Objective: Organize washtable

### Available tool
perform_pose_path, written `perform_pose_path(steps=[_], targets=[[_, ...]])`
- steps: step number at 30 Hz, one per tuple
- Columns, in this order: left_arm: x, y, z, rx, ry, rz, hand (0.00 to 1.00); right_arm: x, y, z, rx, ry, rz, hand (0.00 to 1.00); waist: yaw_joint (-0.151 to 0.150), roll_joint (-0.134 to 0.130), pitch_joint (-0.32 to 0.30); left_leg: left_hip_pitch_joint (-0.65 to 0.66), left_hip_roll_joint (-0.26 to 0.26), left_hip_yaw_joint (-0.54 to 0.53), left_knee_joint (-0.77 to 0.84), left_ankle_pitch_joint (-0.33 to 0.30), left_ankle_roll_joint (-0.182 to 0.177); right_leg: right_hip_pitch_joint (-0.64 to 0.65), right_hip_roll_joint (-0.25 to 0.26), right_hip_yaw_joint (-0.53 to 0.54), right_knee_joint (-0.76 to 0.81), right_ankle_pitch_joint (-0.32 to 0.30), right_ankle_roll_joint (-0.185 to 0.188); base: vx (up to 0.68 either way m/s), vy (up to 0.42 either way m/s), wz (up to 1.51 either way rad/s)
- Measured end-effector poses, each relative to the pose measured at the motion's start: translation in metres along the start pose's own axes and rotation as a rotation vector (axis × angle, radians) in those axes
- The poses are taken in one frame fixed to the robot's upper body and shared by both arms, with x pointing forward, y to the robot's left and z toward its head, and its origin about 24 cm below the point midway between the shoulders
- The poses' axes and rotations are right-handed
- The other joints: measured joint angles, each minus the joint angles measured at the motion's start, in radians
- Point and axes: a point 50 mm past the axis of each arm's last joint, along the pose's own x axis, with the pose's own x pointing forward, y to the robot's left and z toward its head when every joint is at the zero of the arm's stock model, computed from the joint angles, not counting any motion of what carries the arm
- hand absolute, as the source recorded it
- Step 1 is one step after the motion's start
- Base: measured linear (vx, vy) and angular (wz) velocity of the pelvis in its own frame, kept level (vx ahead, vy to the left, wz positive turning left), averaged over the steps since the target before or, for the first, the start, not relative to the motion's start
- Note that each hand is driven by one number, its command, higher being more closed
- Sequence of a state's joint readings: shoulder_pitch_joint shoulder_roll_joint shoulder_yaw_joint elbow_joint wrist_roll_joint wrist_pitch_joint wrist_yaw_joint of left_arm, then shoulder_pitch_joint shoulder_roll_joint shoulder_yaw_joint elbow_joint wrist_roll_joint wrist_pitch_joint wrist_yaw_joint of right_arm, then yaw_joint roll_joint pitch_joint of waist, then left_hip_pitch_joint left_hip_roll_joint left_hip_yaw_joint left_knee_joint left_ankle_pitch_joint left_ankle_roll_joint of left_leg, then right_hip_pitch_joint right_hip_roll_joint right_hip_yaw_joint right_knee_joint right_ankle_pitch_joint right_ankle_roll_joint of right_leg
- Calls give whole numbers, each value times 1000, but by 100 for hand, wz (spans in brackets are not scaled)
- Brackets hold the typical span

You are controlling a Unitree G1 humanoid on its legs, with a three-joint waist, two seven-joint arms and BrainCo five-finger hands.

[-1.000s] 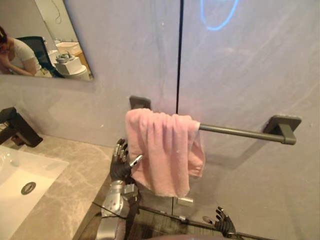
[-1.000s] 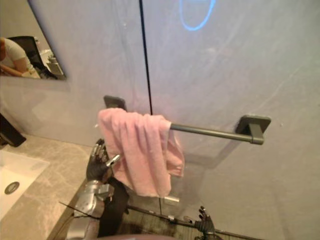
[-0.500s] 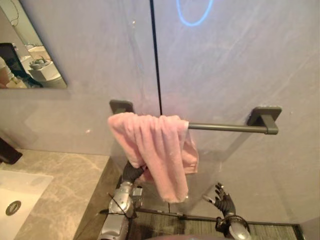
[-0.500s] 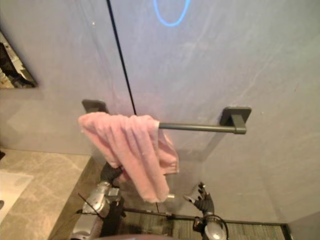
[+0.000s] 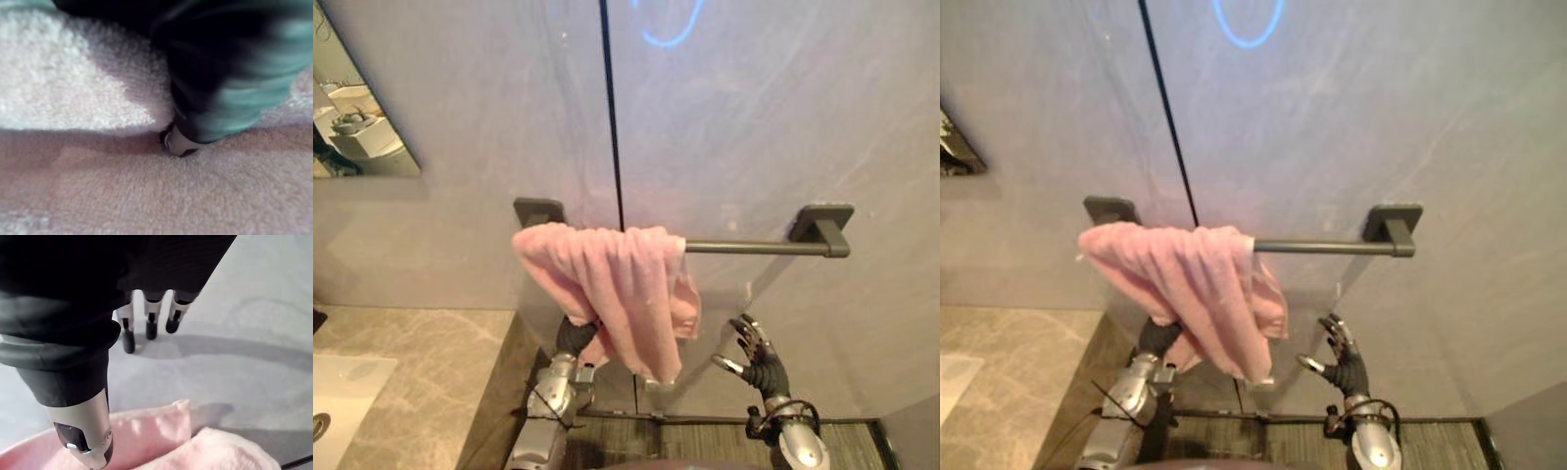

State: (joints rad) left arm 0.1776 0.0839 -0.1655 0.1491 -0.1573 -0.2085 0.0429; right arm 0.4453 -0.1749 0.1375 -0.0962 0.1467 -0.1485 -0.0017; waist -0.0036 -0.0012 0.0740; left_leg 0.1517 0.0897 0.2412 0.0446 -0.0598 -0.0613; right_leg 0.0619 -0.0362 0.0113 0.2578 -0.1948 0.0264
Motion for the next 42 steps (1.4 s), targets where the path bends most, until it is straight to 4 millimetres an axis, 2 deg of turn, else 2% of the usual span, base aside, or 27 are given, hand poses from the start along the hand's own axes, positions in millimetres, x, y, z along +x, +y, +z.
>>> perform_pose_path(steps=[11, 16, 18, 19, 23, 29, 42], targets=[[-1, -5, -1, 38, -1, -62, 100, 27, 26, 37, -75, -165, 246, 0, -31, 3, -5, -33, -13, -50, 6, 13, 16, -16, -6, -13, -19, 26, 2, -27, 0, 4], [-2, -7, -4, 38, 11, -72, 100, 32, 36, 45, -79, -215, 295, 0, -35, 7, -11, -38, -20, -74, -9, 23, 18, -16, -13, -30, -26, 26, 3, -36, -6, 12], [-2, -6, -5, 38, 14, -70, 100, 41, 37, 48, -85, -230, 296, 0, -34, 5, -15, -44, -23, -81, -14, 29, 19, -16, -14, -37, -36, 29, 6, -11, 3, 12], [-2, -6, -5, 38, 15, -70, 100, 44, 38, 49, -87, -234, 297, 100, -33, 5, -15, -45, -23, -83, -14, 29, 19, -16, -15, -38, -36, 29, 6, -2, 4, 8], [-1, -6, -6, 39, 20, -67, 100, 55, 47, 49, -94, -233, 321, 100, -28, 2, -28, -52, -30, -98, -32, 47, 23, -15, -18, -47, -48, 41, 6, 30, 1, 10], [4, -9, -3, 30, 8, -77, 100, 63, 51, 46, -82, -222, 294, 100, -12, -1, -29, -60, -33, -107, -52, 63, 28, -16, -18, -51, -64, 48, 5, -20, -6, 5], [8, -8, 6, 3, -33, -57, 100, 64, 50, 49, -21, -239, 240, 100, -12, -18, -24, -50, -35, -107, -73, 74, 27, -14, -17, -50, -87, 65, 11, -3, -4, 1]])
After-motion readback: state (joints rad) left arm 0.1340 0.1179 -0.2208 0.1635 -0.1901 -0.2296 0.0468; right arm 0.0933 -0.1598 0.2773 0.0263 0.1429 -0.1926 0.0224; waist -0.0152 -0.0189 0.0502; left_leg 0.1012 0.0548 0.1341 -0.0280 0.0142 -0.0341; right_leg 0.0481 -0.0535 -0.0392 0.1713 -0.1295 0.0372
